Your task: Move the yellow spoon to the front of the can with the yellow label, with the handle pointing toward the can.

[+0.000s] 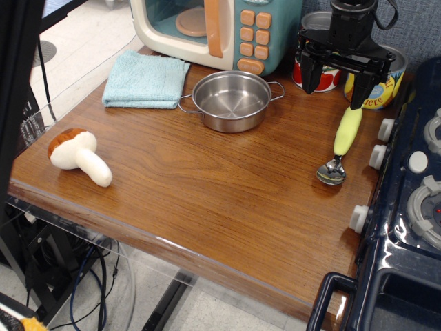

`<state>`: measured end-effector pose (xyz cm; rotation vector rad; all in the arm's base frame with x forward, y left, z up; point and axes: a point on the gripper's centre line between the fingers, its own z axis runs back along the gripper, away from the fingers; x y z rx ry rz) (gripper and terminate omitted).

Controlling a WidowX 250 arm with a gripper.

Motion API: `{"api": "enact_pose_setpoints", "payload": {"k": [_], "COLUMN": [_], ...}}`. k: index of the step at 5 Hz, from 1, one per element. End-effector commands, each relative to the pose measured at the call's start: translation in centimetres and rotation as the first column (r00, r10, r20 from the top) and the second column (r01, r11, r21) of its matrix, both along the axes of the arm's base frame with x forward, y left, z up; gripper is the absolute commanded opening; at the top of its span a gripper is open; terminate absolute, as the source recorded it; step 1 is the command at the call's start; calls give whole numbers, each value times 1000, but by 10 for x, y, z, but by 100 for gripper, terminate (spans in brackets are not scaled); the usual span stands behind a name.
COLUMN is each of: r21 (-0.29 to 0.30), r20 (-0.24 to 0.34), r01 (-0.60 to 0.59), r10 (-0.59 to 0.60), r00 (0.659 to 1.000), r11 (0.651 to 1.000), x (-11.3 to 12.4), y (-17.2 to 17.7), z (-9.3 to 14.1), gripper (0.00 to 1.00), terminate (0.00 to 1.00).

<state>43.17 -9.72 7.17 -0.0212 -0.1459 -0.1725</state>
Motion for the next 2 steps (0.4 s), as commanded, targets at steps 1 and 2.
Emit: {"api": "enact_pose_setpoints", "payload": {"k": [1, 2], "r21": [-23, -23], "r20": [105, 105], "r01": [-1, -1], "r10": [4, 4], "r00": [994, 994], "r11": [1000, 1000], "x": [-4, -4], "y": [0, 0], "z": [47, 47], "gripper": [100, 100], "terminate": [0, 100]}}
